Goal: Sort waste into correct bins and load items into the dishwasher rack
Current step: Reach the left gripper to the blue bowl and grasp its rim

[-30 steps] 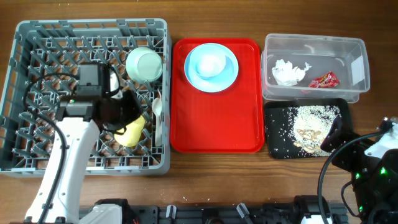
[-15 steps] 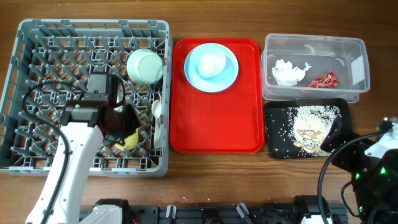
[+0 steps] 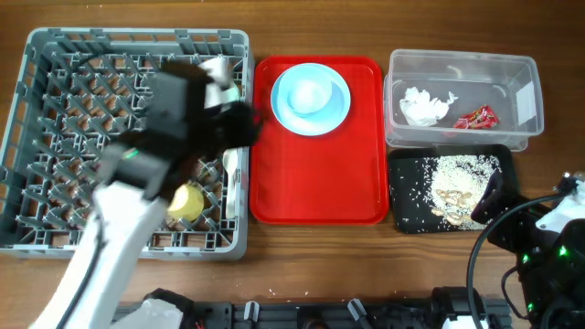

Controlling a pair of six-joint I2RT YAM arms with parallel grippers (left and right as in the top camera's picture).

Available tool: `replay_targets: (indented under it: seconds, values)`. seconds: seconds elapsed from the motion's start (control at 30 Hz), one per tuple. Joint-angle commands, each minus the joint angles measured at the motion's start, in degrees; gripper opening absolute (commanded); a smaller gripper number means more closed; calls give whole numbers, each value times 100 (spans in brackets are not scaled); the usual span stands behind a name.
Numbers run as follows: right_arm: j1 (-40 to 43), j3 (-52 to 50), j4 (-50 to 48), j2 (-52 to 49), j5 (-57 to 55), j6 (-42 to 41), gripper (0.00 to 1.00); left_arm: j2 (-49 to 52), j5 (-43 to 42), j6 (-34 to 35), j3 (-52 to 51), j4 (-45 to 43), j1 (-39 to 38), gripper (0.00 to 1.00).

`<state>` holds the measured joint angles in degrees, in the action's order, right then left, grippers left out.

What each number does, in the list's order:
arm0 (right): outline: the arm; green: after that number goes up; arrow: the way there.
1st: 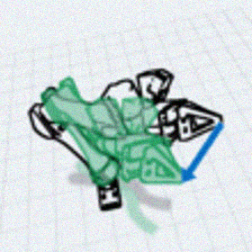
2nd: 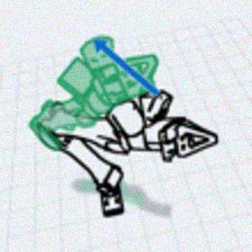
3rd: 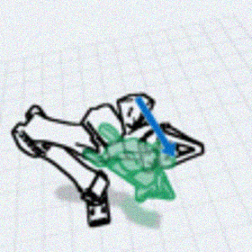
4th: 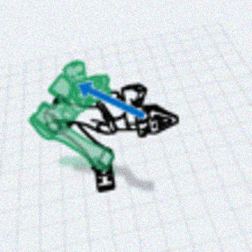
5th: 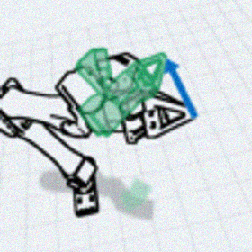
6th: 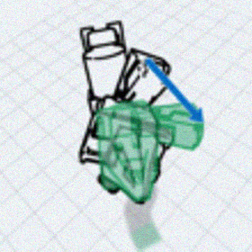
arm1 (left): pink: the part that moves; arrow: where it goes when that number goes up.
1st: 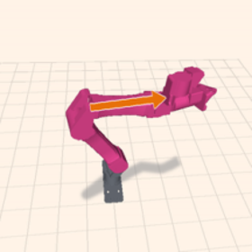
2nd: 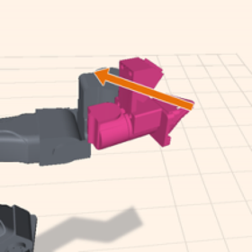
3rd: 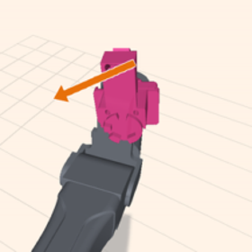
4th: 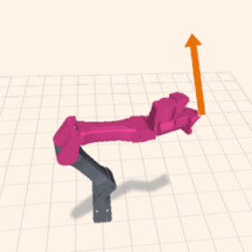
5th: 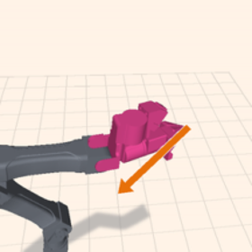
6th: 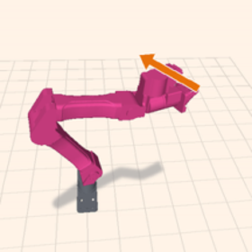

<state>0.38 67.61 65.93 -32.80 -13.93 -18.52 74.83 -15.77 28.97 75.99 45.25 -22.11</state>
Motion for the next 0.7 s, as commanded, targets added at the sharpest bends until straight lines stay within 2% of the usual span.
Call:
replay_targets:
  seconds: [0.0, 0.03, 0.1, 0.17, 0.2, 0.27, 0.33, 0.4, 0.6, 0.67]
  values:
    - [-9, -13, -26, 11, 28, 35, 100, 1246, 138, -483, 28, -1163, -656, 38]
    - [-9, -13, -24, 11, 28, 35, 100, 1744, 216, -476, 334, -1274, -734, 39]
    - [-9, -13, -26, 11, 28, 35, 100, 2605, 214, -597, 1495, -496, -723, 37]
    - [-9, -13, -26, 11, 28, 35, 100, 3543, 286, -1097, 2817, 323, -776, 37]
    - [-9, -13, -26, 11, 28, 37, 100, 3939, 597, -1381, 3152, 361, -874, 36]
    - [-9, -13, -26, 11, 28, 35, 100, 4367, 1574, -1716, 3156, 66, -1104, 34]
    - [-9, -13, -24, 11, 28, 35, 100, 4669, 2076, -1937, 3156, -136, -1281, 34]
    - [-9, -13, -24, 11, 28, 35, 100, 4905, 2129, -2131, 3154, -284, -1408, 33]
    - [-9, -13, -26, 11, 28, 33, 100, 5490, 2192, -2131, 3154, -527, -1436, 32]
    - [-9, -13, -26, 11, 28, 35, 100, 5670, 2253, -2131, 3154, -562, -1438, 28]
